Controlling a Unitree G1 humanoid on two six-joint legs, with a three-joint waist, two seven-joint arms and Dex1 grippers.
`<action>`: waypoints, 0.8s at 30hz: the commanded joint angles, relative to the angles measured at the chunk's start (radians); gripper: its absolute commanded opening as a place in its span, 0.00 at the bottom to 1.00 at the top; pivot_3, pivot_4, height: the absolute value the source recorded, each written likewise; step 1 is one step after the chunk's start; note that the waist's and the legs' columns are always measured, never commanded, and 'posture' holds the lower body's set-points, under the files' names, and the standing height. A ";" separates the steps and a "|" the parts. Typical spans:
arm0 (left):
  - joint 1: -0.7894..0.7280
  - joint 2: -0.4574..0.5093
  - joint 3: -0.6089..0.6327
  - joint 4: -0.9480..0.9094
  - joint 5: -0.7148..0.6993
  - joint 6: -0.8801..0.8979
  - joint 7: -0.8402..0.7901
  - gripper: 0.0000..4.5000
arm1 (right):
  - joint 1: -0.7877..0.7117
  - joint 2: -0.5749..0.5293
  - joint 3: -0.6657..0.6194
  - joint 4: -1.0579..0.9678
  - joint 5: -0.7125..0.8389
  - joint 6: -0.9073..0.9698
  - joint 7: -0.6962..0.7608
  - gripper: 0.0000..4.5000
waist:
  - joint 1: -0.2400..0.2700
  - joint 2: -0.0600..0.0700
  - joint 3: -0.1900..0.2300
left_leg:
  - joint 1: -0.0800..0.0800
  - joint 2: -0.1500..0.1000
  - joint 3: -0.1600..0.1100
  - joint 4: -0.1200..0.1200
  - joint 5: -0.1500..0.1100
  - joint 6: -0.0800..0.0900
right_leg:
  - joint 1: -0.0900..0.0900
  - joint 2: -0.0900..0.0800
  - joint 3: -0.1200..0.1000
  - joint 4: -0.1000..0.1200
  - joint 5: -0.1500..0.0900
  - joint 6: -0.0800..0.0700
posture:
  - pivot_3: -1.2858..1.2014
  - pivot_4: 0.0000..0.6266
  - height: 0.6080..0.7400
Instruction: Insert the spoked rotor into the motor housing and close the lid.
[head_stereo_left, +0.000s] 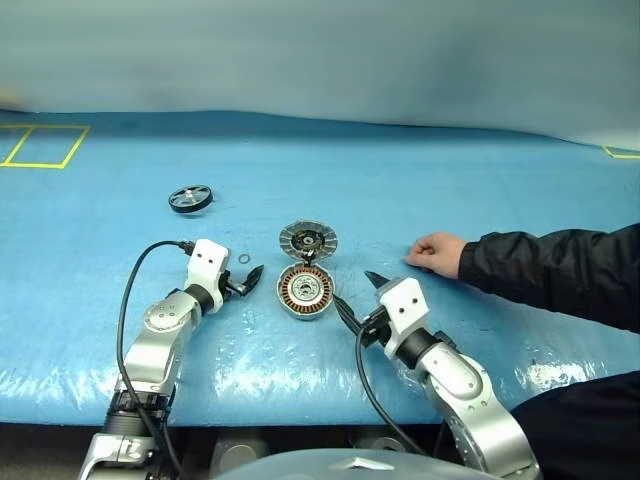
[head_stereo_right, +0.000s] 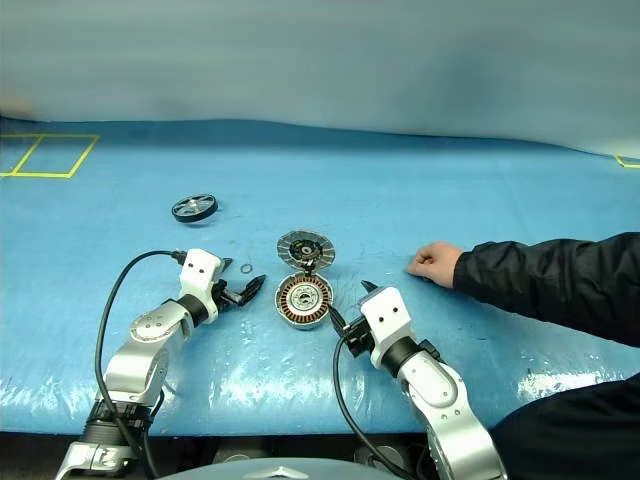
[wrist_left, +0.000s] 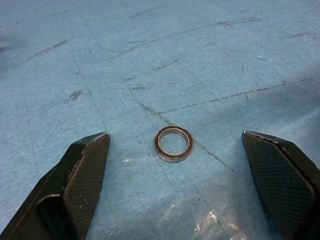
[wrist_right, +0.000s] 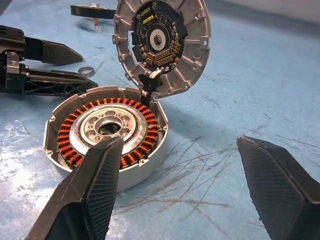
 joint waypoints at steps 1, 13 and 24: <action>0.012 0.003 -0.018 -0.010 0.001 0.008 -0.015 1.00 | -0.010 0.003 -0.002 -0.023 0.001 -0.004 -0.003 0.85 | 0.000 0.000 0.000 | 0.000 0.000 0.000 0.000 0.000 0.000 | 0.000 0.000 0.000 0.000 0.000 0.000 | 0.52 0.24 1.00; 0.006 0.004 -0.026 -0.004 0.003 0.001 -0.019 1.00 | -0.016 0.004 0.000 -0.018 0.001 -0.004 -0.005 0.85 | 0.002 0.000 0.000 | 0.000 0.000 0.000 0.000 0.000 0.000 | 0.000 0.000 0.000 0.000 0.000 0.000 | 0.52 0.24 1.00; 0.002 0.004 -0.023 0.006 0.007 -0.004 -0.026 1.00 | -0.023 0.001 0.000 -0.014 0.004 0.000 0.000 0.85 | 0.004 0.000 0.000 | 0.000 0.000 0.000 0.000 0.000 0.000 | 0.000 0.000 0.000 0.000 0.000 0.000 | 0.52 0.24 1.00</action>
